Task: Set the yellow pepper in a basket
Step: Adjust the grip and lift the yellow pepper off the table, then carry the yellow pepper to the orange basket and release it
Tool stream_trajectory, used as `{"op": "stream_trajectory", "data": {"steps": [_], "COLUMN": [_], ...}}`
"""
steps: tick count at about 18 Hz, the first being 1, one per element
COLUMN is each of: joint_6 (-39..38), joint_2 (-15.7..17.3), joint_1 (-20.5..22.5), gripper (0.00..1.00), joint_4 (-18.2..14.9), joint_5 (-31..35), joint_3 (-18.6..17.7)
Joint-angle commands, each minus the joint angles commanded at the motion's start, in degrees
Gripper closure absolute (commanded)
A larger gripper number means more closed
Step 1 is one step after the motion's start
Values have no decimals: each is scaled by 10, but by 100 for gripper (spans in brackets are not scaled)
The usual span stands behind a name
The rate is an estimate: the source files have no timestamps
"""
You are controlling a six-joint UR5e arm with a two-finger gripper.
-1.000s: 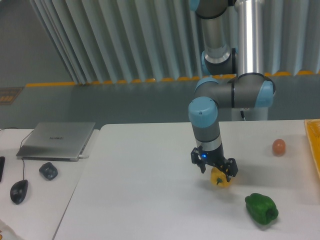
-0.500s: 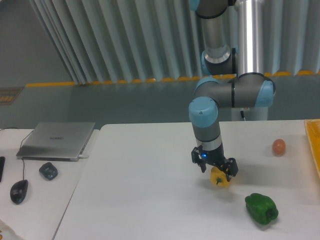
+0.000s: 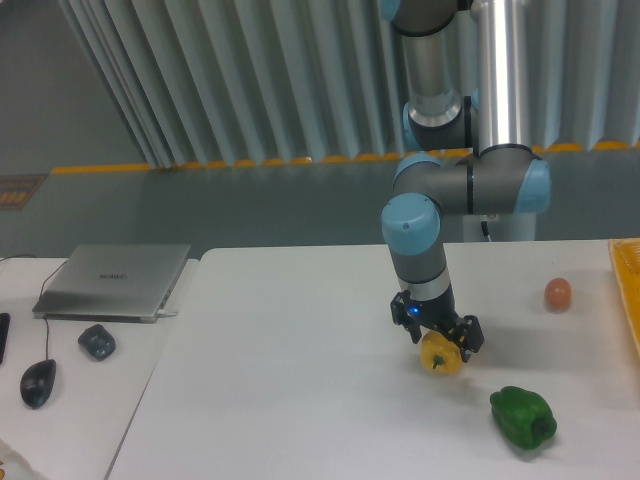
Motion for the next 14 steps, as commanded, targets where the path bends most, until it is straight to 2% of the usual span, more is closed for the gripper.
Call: {"op": "stream_trajectory", "data": {"steps": [1,2,4,6,7,11,14], "joint_6": [12,17,17,18,20,84,121], "joint_2": [1,1,0,0,2,24,26], "joint_1": [0,0,-2,-4,-3,3,10], "gripper": [0,10,36,51,51,51,51], "joint_4": [-1,-2,-3,-5,-9,-79,-83], "joint_5": [-1,0,1,0,-2,-3,-3], "joint_3": [0,-1,0,2,4,51,57]}}
